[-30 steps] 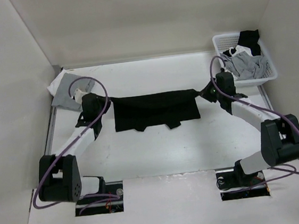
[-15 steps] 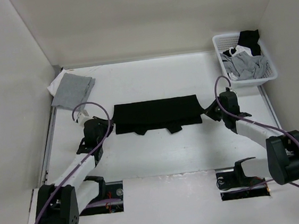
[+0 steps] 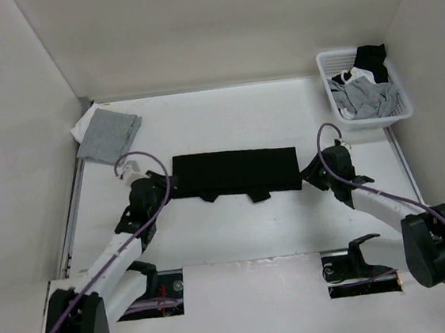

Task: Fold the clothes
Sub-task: Fold the tank top

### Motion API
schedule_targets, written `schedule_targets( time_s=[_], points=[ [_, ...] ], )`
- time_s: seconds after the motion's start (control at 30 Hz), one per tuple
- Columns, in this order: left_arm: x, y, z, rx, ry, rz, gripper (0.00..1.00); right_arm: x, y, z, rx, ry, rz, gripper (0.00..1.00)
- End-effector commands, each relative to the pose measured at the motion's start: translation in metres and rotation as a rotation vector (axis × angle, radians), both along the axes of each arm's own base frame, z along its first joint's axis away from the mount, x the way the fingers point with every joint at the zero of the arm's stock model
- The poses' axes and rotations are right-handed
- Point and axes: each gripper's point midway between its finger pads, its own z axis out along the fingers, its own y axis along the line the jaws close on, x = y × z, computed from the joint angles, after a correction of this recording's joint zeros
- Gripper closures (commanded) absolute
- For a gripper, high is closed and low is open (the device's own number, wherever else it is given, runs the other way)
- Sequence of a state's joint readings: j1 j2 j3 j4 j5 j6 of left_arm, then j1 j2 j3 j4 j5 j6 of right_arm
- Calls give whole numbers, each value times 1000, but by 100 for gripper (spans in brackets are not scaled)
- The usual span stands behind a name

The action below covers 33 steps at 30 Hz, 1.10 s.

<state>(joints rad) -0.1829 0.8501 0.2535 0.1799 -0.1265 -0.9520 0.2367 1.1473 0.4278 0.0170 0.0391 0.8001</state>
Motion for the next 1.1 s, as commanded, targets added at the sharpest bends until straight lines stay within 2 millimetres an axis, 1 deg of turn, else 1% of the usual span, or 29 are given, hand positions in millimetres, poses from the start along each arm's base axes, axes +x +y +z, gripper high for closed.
schedule_targets(
  time_s=[0.0,0.07,0.1,0.13,0.2,0.27,0.33,0.4,0.5,0.57,0.63,0.7,0.77,0.9,0.93,1.0,1.07],
  points=[
    [16,-65,40,-2,-78,-157,81,24,3,11,-23,-46,1,57],
    [20,-112,39,12,-73,-247,81,29,8,4,-8,-25,15,57],
    [22,-131,33,14,-61,-281,81,32,11,0,4,-18,19,57],
    [23,-145,28,7,-48,-304,81,35,13,1,21,-28,21,57],
    [26,-162,10,5,-15,-329,81,37,17,1,54,-24,8,57],
    [28,-165,-9,9,16,-329,81,41,18,-1,67,-15,-6,57],
    [27,-157,-31,28,59,-312,81,42,22,-6,77,5,-8,57],
    [25,-142,-51,49,101,-287,82,42,28,-9,93,7,-9,57],
    [18,-109,-72,76,146,-232,82,38,32,-10,116,5,-17,58],
    [16,-86,-78,82,161,-188,82,33,35,-12,116,10,-10,58],
    [14,-69,-78,73,159,-165,82,29,35,-14,115,12,-9,58],
    [14,-66,-70,57,138,-176,82,24,38,-17,116,21,-10,57],
    [14,-71,-59,43,105,-203,81,20,46,-19,126,26,17,57],
    [13,-81,-40,29,56,-235,81,9,73,-21,166,19,82,57],
    [13,-82,-39,28,53,-236,81,6,78,-21,185,6,93,57],
    [14,-83,-35,25,44,-238,81,5,83,-24,219,0,95,56],
    [15,-84,-34,21,44,-244,81,2,90,-34,249,31,111,56]
  ],
)
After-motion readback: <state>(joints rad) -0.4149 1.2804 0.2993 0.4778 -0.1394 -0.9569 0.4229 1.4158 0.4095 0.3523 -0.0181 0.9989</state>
